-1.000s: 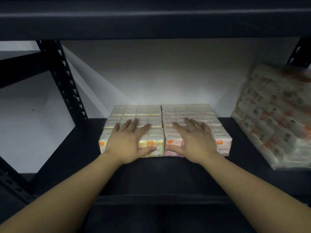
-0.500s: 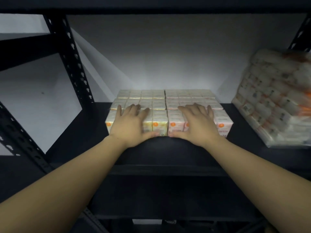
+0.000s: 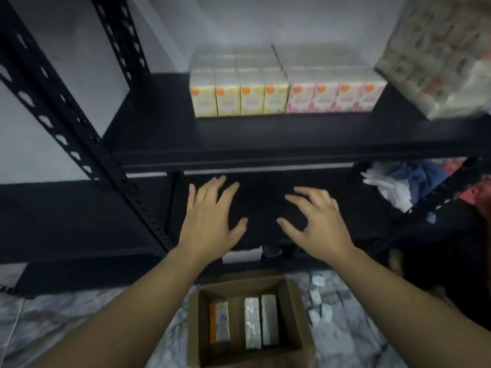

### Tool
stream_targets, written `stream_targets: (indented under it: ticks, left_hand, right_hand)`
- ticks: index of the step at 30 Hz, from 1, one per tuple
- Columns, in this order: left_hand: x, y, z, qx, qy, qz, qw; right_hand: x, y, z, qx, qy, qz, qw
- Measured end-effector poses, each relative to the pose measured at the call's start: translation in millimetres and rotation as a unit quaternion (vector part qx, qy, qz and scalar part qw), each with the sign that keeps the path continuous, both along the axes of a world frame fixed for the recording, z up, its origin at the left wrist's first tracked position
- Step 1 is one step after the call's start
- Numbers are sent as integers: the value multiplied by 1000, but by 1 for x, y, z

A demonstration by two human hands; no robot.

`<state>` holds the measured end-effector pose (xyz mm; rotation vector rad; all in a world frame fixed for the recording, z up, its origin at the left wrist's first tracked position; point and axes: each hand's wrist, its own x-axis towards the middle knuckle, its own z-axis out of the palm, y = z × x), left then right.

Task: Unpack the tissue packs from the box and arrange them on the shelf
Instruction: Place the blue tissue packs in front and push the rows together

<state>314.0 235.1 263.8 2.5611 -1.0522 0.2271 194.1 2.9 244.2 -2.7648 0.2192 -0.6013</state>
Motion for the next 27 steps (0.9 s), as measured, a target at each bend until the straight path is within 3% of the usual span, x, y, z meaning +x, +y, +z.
stream_targets:
  ticks: [6, 12, 18, 27]
  left_hand:
    - [-43, 37, -121, 58, 133, 15, 989]
    - [-84, 66, -269, 112, 268, 60, 955]
    - [-115, 53, -410, 120, 387, 123, 906]
    - [-118, -8, -630, 145, 516, 185, 824]
  right_hand:
    - [-59, 31, -120, 76, 129, -44, 988]
    - [-96, 51, -252, 166, 237, -66, 955]
    - [-104, 66, -400, 342, 360, -151, 855]
    - [-77, 54, -625, 429, 449, -259, 740]
